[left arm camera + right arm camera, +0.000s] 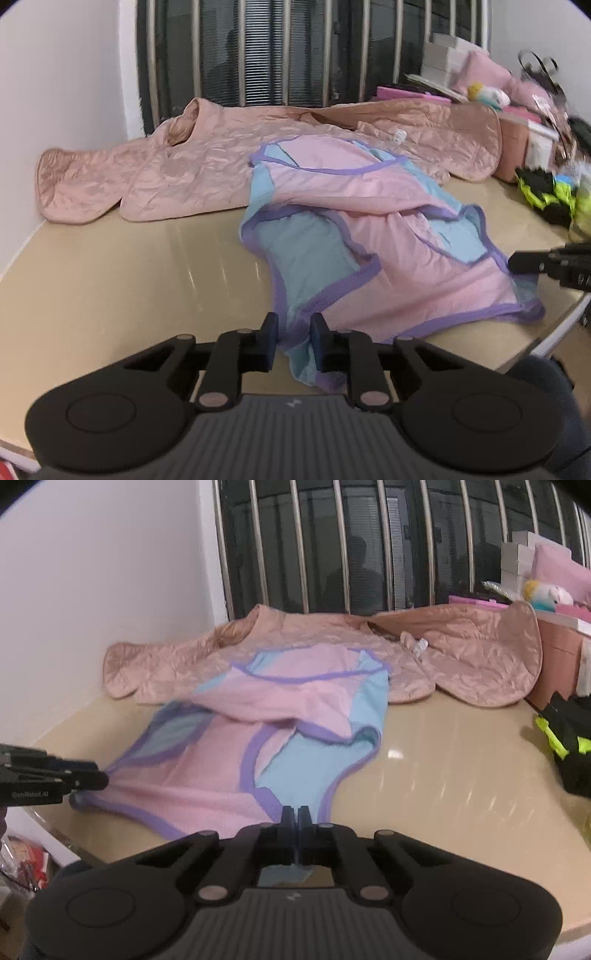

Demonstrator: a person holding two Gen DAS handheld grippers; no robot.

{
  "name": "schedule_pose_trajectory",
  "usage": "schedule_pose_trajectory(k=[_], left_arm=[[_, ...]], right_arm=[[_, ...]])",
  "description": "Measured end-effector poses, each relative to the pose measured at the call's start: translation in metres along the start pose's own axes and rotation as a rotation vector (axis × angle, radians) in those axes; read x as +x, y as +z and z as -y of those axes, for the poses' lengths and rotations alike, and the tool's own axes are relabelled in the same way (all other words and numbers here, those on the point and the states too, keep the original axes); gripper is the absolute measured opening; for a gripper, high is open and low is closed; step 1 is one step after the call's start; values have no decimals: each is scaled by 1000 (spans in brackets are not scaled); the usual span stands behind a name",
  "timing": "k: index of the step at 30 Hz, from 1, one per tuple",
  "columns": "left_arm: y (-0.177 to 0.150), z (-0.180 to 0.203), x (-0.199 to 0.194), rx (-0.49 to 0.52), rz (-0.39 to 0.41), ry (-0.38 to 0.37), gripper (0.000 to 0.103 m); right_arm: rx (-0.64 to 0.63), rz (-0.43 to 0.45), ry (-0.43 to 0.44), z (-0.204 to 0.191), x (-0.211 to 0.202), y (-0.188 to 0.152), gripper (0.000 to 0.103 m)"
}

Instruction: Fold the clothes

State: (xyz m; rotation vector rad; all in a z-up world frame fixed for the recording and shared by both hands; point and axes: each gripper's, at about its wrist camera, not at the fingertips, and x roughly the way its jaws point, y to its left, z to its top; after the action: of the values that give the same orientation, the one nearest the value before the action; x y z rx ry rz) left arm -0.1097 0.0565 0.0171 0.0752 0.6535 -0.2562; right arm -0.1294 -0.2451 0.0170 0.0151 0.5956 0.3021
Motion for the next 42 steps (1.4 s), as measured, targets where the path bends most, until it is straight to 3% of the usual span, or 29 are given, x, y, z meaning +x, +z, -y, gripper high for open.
schedule_pose_trajectory(k=[4,6,8,12,16,18,19,20,22,27,29,31,33,34,36,37,38,42], left_arm=[[2,2,2,-10,2,35,21],[2,1,-2,-15,0,47,28],[2,-3,-15,-21,14,50,38],[-2,-10,-36,-7,20,64,40],[-9,-2,-37,-2,-8,14,40],[-12,5,-31,16,-26,10,32],[-14,8,-28,25,-37,10,16],[-15,11,-25,30,-44,10,7],[-14,13,-25,20,-51,-7,2],[-17,25,-29,25,-74,-78,3],[-13,22,-30,-10,-66,-118,10],[-1,9,-32,-56,-16,-138,20],[19,-9,-31,-75,42,-97,34],[34,-20,-26,-80,78,-63,43],[63,-38,-5,-84,97,-19,49],[81,-46,14,-91,90,-27,52],[97,-50,34,-94,67,-40,52],[160,-52,119,-68,-26,-23,52]], right_arm=[[-45,-13,-58,-5,6,-4,2],[-71,10,-81,-11,-2,-7,10],[-105,55,-70,-18,-18,-10,30],[-119,102,17,-28,-48,-18,28],[-96,71,70,-34,-45,-31,11],[-82,42,66,-34,-35,-35,8],[-68,39,68,-32,-33,-36,6],[-55,35,70,-30,-30,-36,5],[-38,21,71,-27,-28,-35,4],[-37,-46,47,-13,-36,-29,2],[-26,-54,22,-4,-39,-29,2],[-45,-51,-34,-1,-42,-27,4],[-55,-14,-63,-3,-48,-25,9],[-50,5,-47,-5,-51,-23,9],[-33,41,2,-11,-54,-19,21],[-27,56,33,-17,-52,-17,33],[-26,64,57,-23,-49,-16,37],[-56,66,136,-54,-23,-10,37]])
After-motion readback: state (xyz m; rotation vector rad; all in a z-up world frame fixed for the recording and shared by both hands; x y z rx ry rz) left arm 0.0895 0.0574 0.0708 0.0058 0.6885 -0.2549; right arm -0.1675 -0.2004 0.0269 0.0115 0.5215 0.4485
